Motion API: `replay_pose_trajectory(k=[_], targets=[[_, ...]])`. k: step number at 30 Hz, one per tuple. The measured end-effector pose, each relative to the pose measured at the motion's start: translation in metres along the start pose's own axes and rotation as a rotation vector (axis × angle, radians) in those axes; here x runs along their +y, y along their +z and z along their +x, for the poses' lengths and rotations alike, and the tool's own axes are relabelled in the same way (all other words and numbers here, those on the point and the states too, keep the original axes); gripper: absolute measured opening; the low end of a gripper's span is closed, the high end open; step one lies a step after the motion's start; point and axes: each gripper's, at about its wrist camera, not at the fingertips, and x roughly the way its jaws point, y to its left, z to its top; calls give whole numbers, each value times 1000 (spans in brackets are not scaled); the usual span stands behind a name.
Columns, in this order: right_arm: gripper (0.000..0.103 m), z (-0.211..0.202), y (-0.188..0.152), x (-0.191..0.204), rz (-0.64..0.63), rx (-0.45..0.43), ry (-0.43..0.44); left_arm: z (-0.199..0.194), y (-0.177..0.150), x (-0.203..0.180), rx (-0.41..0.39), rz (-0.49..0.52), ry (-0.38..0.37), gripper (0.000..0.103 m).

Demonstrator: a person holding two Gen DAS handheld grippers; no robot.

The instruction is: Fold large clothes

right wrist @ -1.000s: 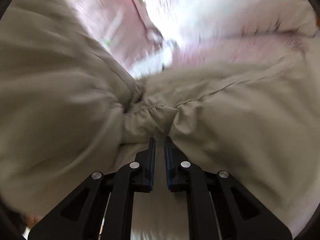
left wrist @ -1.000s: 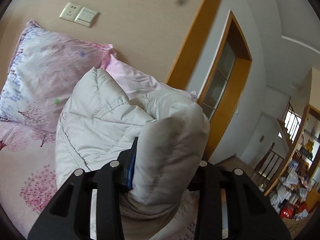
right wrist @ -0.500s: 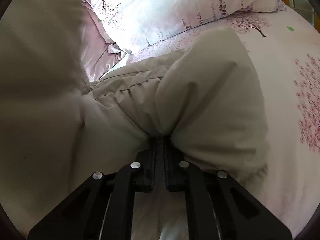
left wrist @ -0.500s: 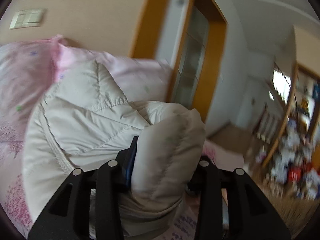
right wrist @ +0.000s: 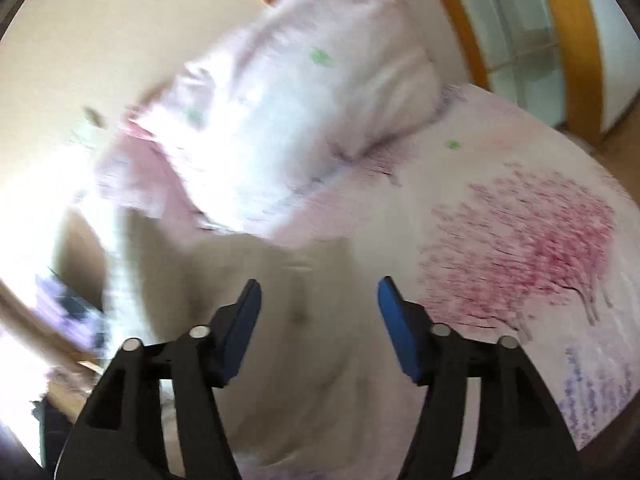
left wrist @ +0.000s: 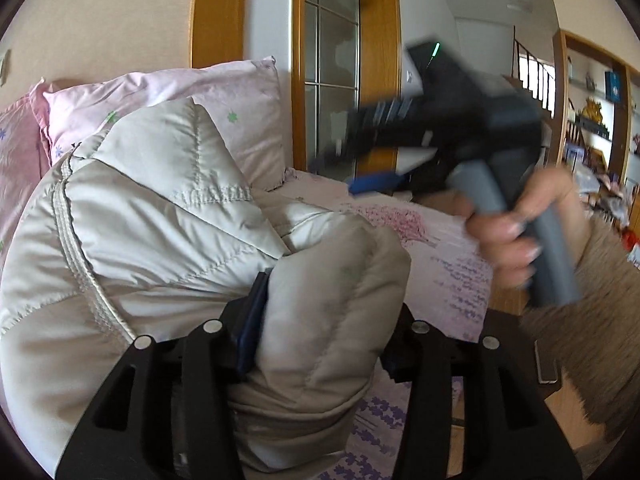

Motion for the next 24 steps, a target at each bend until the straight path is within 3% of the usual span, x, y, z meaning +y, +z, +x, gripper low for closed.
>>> replay_pose_trajectory(k=[4,8,15,17,19,21,24], targets=[[65,9,-2,19,-33,77,109,10,-5,-11,22,52,39,57],[65,24,-8,46,-110,127,126,16,-9,-21,34,106,65,61],[62,52,-18,58,-167,230,155,19,-16,-33,48,168,94,63],[54,64,-24,62,-171,271,155,21,-16,-37,52,181,98,63],[37,69,-28,61,-182,273,134,25,-15,-35,55,190,106,64],[26,70,-29,62,-191,265,130,27,-15,-37,54,198,118,64],[19,68,-28,64,-198,249,133,9,-10,-36,38,180,120,64]])
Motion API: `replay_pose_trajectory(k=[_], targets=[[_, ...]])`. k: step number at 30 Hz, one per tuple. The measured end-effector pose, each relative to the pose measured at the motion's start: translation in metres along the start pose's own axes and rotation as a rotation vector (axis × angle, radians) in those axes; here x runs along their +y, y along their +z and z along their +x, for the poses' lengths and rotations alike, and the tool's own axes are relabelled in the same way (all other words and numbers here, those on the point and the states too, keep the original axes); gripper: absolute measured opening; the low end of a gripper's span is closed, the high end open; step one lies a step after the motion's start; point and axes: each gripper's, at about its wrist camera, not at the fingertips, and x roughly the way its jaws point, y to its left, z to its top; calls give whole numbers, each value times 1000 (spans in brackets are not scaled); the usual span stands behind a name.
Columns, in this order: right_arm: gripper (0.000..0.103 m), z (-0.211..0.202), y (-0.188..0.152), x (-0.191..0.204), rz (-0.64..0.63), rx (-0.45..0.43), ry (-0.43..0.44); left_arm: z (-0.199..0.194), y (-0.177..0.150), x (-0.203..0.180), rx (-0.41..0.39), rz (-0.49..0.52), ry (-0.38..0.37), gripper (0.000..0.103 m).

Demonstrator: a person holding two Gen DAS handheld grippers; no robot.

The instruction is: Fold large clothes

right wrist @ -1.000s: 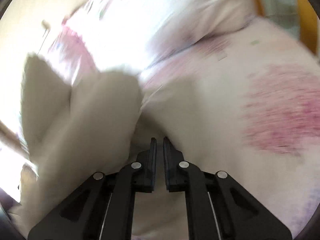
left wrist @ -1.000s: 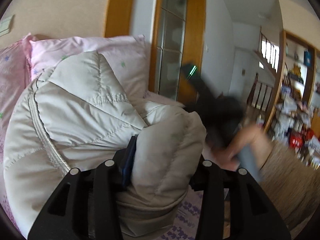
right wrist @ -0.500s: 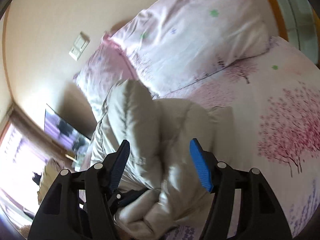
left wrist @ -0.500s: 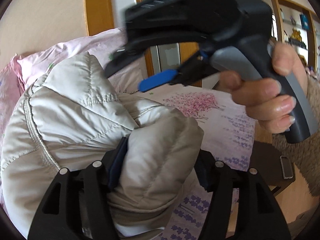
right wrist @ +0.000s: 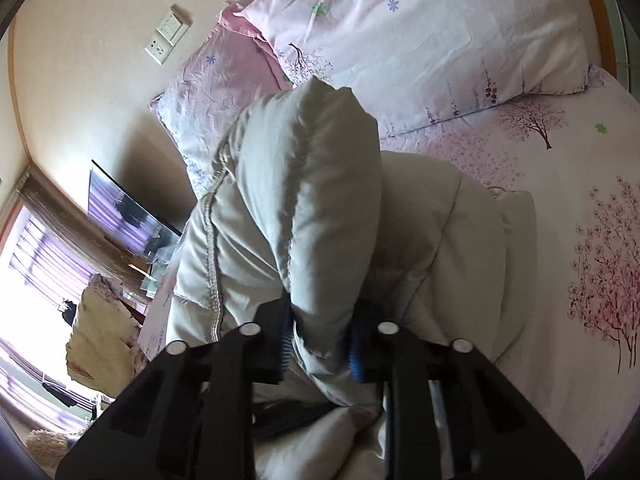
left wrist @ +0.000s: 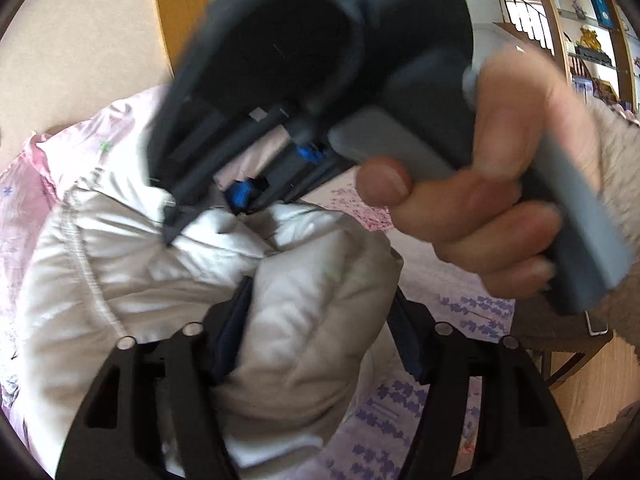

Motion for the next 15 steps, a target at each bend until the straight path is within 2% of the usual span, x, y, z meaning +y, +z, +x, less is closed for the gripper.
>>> replay_pose_trajectory(k=[2,3,5,8,11,15], targets=[[18,-1,1,1,-7,-10,-15,-23,3,10,-34,-25,-10,65],[18,-2,1,1,-8,-14,-19,-36,4,17,-51,-34,-10,71],[17,-3,0,2,-18,-19,-27,-70,5,41,-105,-89,-3,76],[16,-6,-1,9,-47,-39,-46,-102,5,98,-142,-233,49,81],[13,-16,-1,21,-95,-81,-64,-106,-2,165,-115,-405,147,81],[11,-39,-4,33,-141,-158,-89,-98,-14,216,-98,-564,155,81]])
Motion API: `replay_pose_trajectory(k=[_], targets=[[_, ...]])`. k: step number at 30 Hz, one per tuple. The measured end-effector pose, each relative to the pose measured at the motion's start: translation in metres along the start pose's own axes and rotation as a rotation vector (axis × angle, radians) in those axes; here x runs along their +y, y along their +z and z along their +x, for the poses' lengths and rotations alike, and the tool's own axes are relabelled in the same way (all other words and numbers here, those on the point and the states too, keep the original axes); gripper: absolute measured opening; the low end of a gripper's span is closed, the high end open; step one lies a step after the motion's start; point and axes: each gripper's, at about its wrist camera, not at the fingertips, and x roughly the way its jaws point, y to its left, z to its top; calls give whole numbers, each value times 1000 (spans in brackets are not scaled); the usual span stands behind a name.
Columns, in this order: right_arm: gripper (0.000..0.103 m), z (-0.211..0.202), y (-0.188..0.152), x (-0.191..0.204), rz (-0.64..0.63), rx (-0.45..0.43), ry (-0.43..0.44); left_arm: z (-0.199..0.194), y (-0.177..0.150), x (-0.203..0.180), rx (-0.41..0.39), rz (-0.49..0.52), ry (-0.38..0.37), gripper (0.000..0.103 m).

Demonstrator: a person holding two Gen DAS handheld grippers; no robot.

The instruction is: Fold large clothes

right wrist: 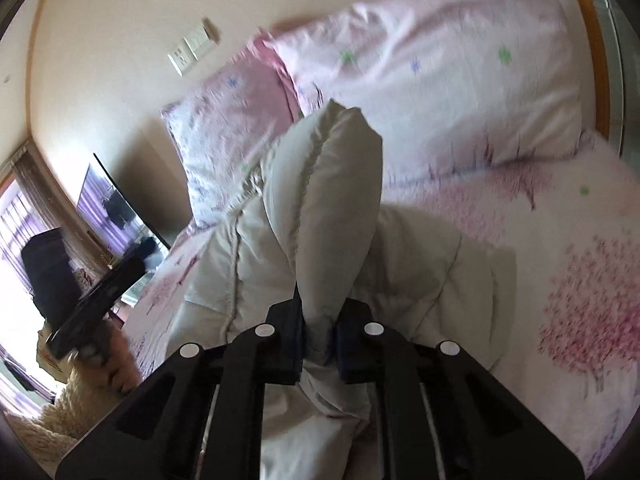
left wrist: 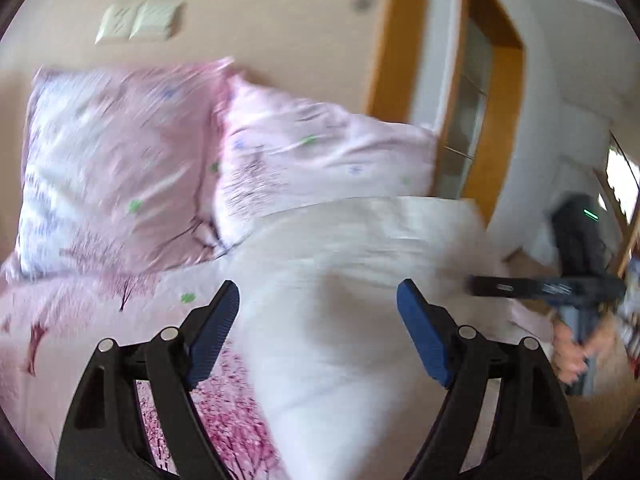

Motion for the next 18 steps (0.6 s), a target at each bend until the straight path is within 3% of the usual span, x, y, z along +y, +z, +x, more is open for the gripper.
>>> replay_pose_trajectory(k=[4,8,18], targets=[[11,2,-6,-18,42,24,-51,20,-6,13,63,0,35,81],[12,10,-12,-43,117,41,-48,39,-22,14,138,27,54,81],[14,26,-18,-77,196,104,-7,46,-33,-7,179,134,89,82]])
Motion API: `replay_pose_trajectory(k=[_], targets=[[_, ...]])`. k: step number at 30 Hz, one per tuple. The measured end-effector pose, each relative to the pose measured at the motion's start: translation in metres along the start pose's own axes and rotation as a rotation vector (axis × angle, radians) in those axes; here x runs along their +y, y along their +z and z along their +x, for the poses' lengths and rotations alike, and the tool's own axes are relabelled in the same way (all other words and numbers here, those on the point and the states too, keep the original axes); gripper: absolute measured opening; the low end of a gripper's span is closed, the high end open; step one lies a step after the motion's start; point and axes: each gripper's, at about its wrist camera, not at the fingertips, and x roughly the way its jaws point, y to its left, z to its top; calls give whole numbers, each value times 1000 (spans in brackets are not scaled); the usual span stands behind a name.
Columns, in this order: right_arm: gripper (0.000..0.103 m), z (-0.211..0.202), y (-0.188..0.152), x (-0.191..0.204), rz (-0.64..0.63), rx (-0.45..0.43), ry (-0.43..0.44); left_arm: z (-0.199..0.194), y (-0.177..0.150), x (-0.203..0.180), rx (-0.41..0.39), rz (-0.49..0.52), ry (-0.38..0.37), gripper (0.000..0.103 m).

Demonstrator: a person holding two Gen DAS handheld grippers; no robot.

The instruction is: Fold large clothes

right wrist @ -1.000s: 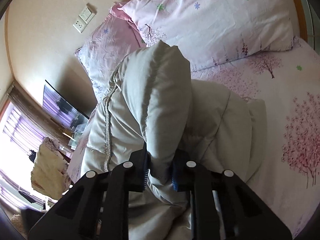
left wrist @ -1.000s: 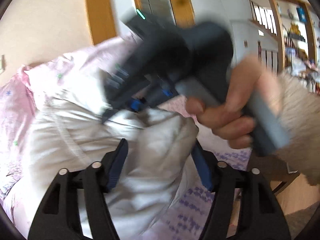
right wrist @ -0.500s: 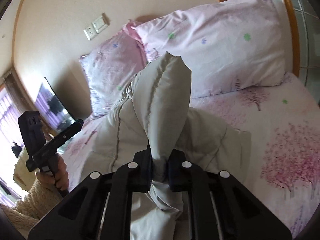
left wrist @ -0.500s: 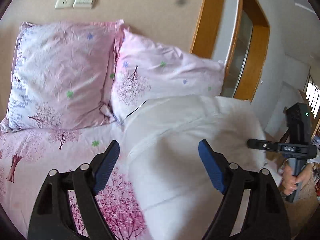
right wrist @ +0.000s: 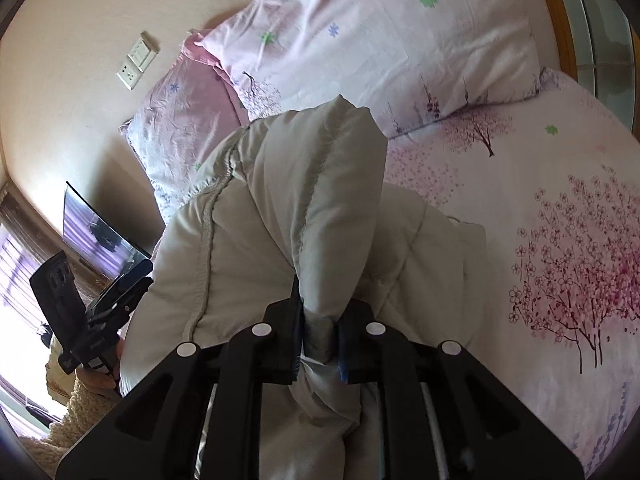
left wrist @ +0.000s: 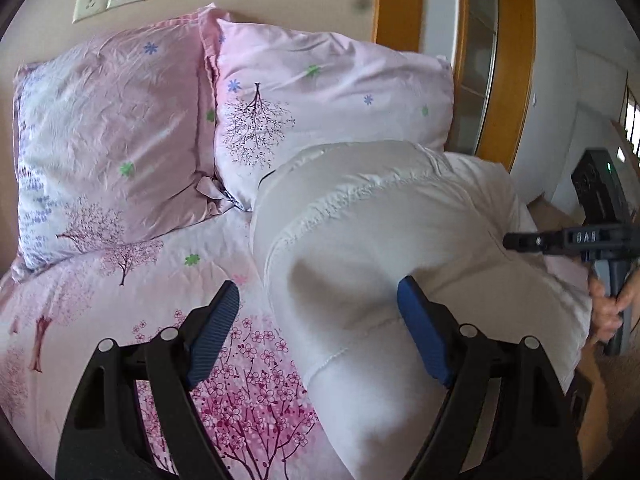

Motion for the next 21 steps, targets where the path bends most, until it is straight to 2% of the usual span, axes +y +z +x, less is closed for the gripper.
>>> replay_pose_trajectory(k=[4,11,14,18,21], targets=[[16,8,1,-18,45,26,32,4,-4,-17,17,72,47,82],[18,18,-3,-42,110,42,56,17,-11,-30,42,72,41,82],[22,16,-7,-43,121,24,38,22,-12,-36,47,86,51,82],[31,-10,-16,-23,62,-68,-98,23,-14,-45,42,130,77,82],[30,-44,-31,-3,1,-233,-188,25,-15,-47,49,146,89,82]])
